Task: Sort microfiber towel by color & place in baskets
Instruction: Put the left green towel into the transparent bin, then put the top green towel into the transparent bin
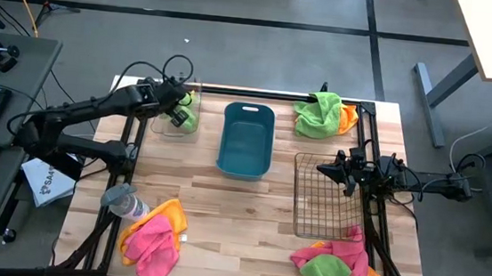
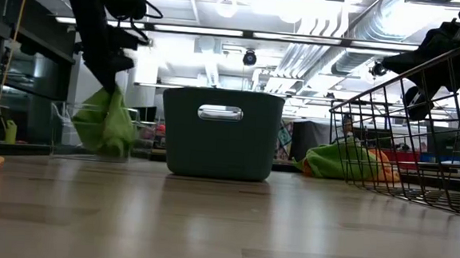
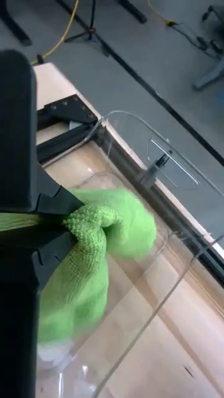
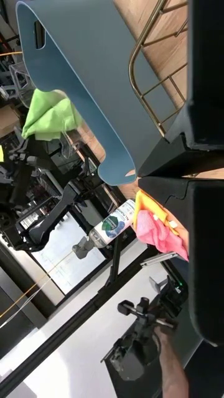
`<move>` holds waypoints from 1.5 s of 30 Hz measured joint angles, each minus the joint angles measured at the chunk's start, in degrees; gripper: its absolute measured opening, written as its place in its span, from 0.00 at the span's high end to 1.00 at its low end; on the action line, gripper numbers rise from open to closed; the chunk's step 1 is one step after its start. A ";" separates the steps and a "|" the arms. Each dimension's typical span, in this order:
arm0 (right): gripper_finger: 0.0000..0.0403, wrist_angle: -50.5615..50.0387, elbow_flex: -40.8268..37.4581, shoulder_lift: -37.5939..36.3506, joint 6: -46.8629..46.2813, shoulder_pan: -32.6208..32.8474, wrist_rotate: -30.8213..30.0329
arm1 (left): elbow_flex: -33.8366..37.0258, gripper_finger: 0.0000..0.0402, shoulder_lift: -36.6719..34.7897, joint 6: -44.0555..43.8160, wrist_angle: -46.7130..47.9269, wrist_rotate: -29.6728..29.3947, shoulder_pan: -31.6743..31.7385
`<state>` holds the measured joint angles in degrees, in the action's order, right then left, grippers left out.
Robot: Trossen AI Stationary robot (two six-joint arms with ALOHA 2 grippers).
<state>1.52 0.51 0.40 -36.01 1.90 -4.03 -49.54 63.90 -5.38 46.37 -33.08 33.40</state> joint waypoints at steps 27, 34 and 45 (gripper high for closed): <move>1.00 0.00 0.00 0.02 0.00 0.02 -0.01 | -17.17 0.53 -0.11 -4.30 -4.14 41.38 5.28; 1.00 0.00 0.00 0.02 0.00 0.00 0.00 | -11.99 0.53 -0.04 -22.34 -27.99 54.24 -0.68; 1.00 18.81 0.00 -0.02 -14.61 0.00 -31.44 | -11.42 0.53 -0.29 -35.98 -51.58 47.47 -11.98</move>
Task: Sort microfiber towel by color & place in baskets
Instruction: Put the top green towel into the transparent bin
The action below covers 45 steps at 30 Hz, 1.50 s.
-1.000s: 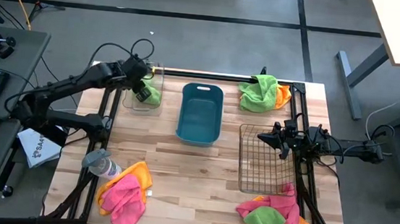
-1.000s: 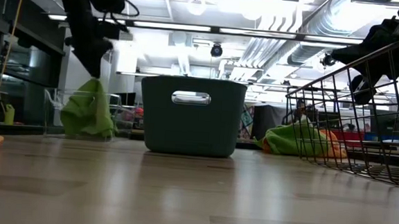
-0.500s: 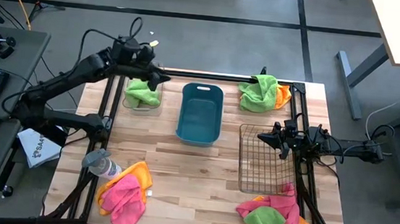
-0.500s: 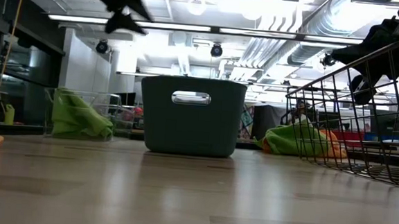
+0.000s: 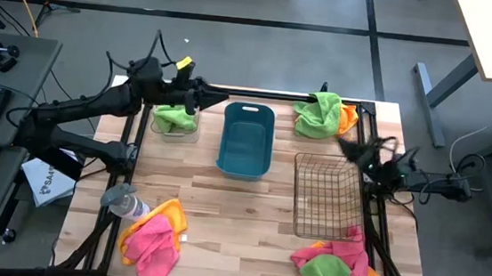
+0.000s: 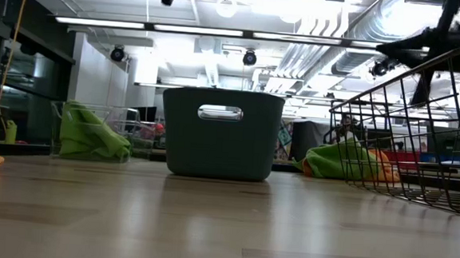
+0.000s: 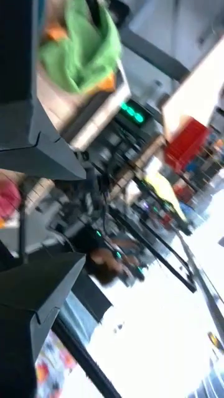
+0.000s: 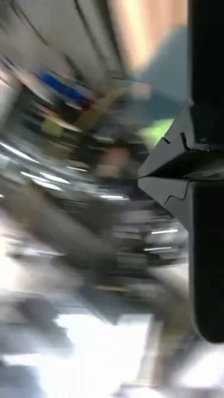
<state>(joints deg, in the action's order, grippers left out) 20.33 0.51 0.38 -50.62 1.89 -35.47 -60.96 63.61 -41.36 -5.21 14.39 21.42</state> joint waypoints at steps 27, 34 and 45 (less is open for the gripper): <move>0.51 -62.53 46.49 63.06 -6.44 -38.12 15.59 | -5.08 0.53 -6.07 1.78 -0.13 10.97 6.76; 0.43 -62.40 49.70 74.65 -7.54 -41.59 19.99 | -5.08 0.53 -14.05 8.31 8.87 10.77 6.76; 0.52 -62.46 49.66 82.49 -13.49 -41.56 18.57 | -5.08 0.53 -19.47 13.67 15.02 6.31 6.76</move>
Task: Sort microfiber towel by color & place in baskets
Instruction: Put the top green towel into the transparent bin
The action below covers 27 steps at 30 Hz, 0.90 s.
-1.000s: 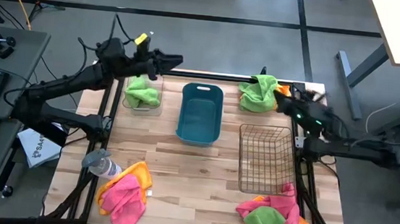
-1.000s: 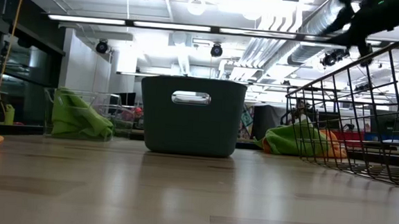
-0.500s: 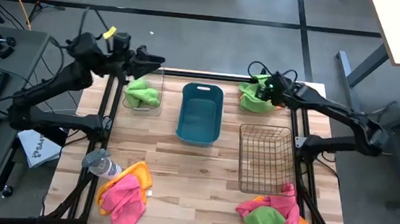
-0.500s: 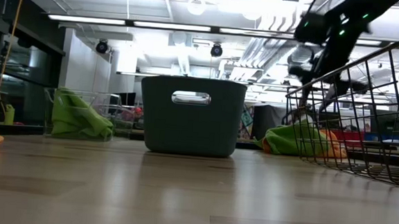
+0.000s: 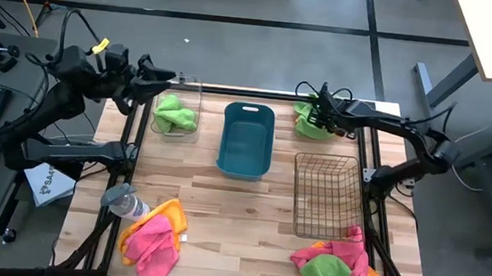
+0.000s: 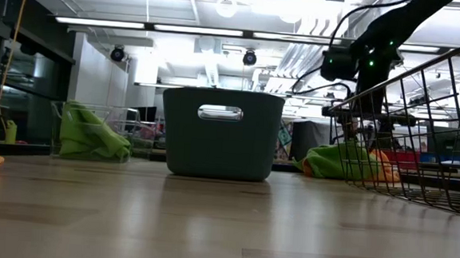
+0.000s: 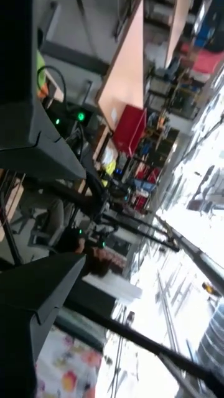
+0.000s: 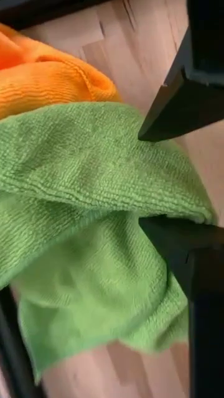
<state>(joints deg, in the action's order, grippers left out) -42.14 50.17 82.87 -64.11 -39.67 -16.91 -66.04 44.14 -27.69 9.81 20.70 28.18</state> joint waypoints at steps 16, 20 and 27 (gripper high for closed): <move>0.99 2.68 15.77 -15.00 22.84 6.89 -4.43 | 0.04 0.53 1.40 5.73 2.66 -9.74 -0.02; 0.99 5.10 22.65 -16.43 30.49 9.24 -4.08 | 0.04 0.53 4.41 8.46 2.75 -12.68 -0.08; 1.00 18.33 26.40 -11.48 34.59 14.00 2.43 | 0.15 0.53 11.84 9.85 1.97 -12.18 -1.17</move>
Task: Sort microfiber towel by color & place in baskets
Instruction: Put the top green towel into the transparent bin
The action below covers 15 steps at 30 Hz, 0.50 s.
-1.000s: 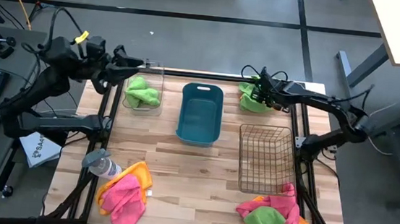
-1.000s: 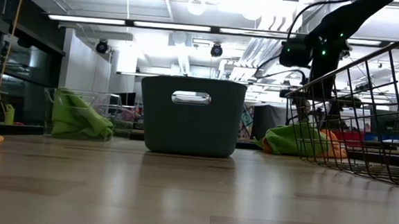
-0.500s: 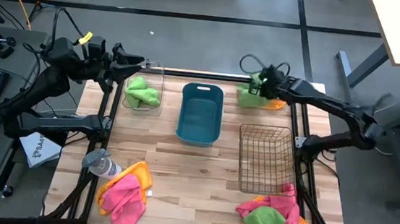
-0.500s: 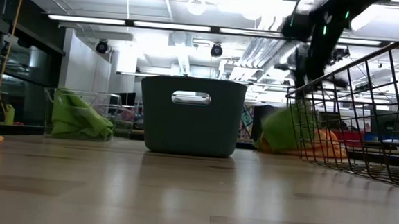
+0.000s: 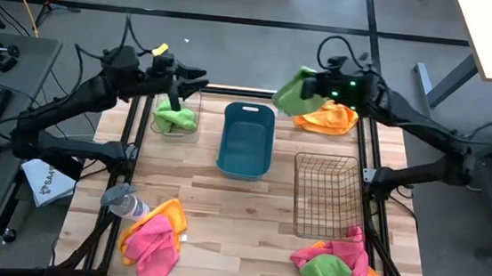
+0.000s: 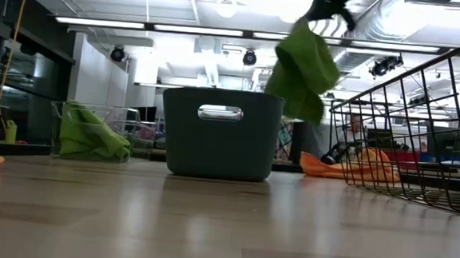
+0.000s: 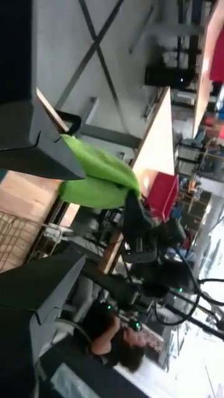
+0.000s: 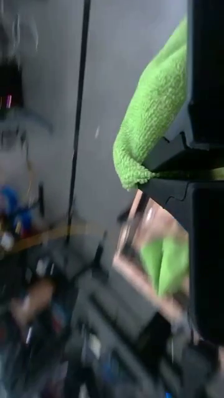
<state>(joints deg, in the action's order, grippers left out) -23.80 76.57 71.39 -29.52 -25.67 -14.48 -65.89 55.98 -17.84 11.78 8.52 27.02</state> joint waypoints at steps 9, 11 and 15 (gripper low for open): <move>1.00 35.12 0.48 16.12 -1.27 3.97 18.65 | -0.08 0.53 -2.61 2.14 -6.88 3.99 -0.06; 1.00 37.13 2.36 19.02 -2.13 4.29 21.88 | -0.13 0.53 -3.20 3.00 -5.12 2.55 -0.06; 1.00 35.30 7.15 23.26 -0.02 5.11 28.56 | -0.11 0.51 -2.61 4.20 -1.63 2.11 -0.33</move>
<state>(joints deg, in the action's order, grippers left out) 11.50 83.73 94.65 -29.54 -20.56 14.09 -66.00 53.37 -13.63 10.15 10.63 26.69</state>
